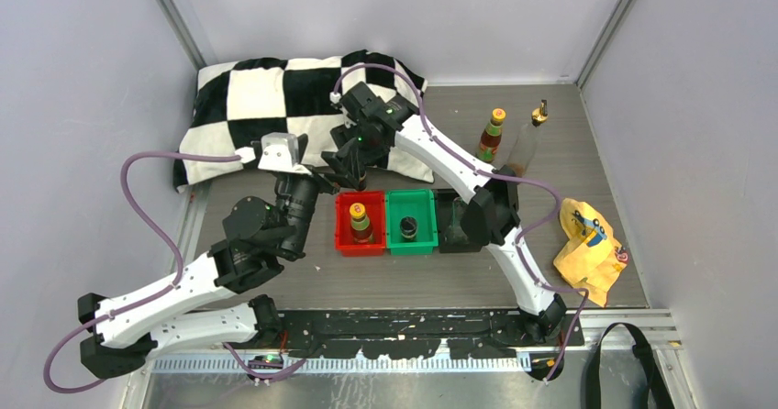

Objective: Organize the condiment bottles
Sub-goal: Pick up the bottle from the center of the board.

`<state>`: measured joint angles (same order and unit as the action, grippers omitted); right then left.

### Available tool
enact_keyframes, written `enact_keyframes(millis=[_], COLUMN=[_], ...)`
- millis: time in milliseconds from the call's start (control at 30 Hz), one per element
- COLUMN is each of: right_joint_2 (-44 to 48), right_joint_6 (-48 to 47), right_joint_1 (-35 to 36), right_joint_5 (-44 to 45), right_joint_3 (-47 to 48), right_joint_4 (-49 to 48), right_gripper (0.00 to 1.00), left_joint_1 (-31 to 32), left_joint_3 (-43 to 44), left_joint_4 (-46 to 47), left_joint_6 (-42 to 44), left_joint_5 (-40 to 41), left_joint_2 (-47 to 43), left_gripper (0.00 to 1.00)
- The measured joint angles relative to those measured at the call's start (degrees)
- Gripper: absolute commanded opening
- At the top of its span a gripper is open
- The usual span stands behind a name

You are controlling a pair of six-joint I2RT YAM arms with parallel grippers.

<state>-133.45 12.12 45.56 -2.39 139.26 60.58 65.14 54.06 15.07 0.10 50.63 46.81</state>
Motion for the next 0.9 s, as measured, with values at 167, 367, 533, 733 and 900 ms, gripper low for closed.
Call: enact_keyframes(millis=[167,367,533,733,900], right_joint_2=[0.00,0.00,0.00,-0.02,-0.22], right_joint_6=[-0.35,-0.81,-1.03,-1.25,-1.29], right_joint_1=[0.09,0.09,0.11,0.46,1.27], right_joint_5=[0.33,0.42,0.42,0.44,0.83], right_joint_3=[-1.14,-1.18,-1.18,-1.18,-1.18], right_joint_4=[0.46,0.44,0.42,0.42,0.35], right_gripper=[0.67,0.67,0.67,0.67,0.67], left_joint_1=[0.00,0.00,0.00,0.00,0.00], left_joint_3=[0.00,0.00,0.00,-1.73,-2.60], left_joint_4=[-0.28,-0.48,-0.57,-0.37,-0.26], left_joint_6=[-1.29,-1.66,-1.66,-1.33,-1.09], left_joint_5=[-0.37,-0.46,-0.48,-0.44,-0.44], left_joint_2=[0.17,0.22,0.20,-1.64,-2.89], left_gripper=[1.00,1.00,1.00,1.00,1.00])
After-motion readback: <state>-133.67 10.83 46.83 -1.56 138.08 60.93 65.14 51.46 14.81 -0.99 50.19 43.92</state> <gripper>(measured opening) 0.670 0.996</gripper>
